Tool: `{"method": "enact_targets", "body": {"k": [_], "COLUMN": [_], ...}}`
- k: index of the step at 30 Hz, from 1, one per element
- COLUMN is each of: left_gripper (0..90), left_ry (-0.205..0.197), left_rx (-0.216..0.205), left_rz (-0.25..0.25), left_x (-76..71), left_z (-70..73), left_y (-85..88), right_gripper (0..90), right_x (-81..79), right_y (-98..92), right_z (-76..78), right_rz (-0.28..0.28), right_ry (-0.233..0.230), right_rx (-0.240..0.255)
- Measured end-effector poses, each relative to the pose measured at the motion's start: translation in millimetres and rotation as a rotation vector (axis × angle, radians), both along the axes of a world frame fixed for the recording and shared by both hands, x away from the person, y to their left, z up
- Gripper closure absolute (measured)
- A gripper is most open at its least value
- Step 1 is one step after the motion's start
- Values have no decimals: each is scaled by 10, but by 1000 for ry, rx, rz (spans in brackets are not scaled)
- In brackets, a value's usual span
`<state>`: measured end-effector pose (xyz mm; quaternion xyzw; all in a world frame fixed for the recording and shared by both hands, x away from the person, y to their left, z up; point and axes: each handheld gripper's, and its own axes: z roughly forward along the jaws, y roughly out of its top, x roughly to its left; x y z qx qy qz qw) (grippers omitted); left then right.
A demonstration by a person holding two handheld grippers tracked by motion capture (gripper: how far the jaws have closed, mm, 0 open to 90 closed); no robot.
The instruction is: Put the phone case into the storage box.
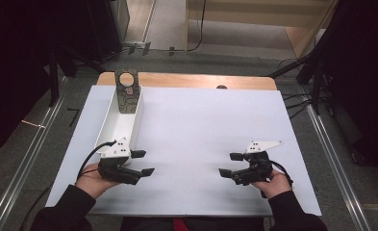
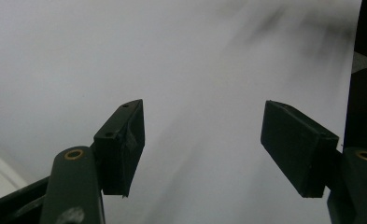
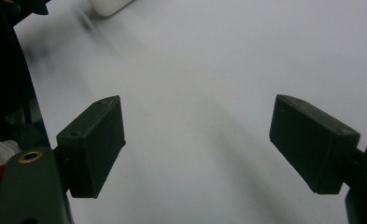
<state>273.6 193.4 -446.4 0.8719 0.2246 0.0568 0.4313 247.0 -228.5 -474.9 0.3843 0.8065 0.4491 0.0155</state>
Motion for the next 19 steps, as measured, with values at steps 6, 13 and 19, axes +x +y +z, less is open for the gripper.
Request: {"method": "enact_targets", "body": {"k": [6, 13, 19], "left_gripper": [301, 301, 301], "left_ry": [4, 5, 9], "left_rx": [2, 1, -1], "left_rz": [-1, 6, 7], "left_x": [17, 22, 29], "left_z": [-7, -8, -12], "left_y": [8, 21, 29], "right_gripper": [171, 171, 172], "right_x": [-2, -8, -11], "right_y": [7, 10, 9], "right_z": [-4, -5, -5], "right_rz": [3, 6, 5], "right_ry": [3, 1, 1], "right_rx": [-3, -7, -11]}}
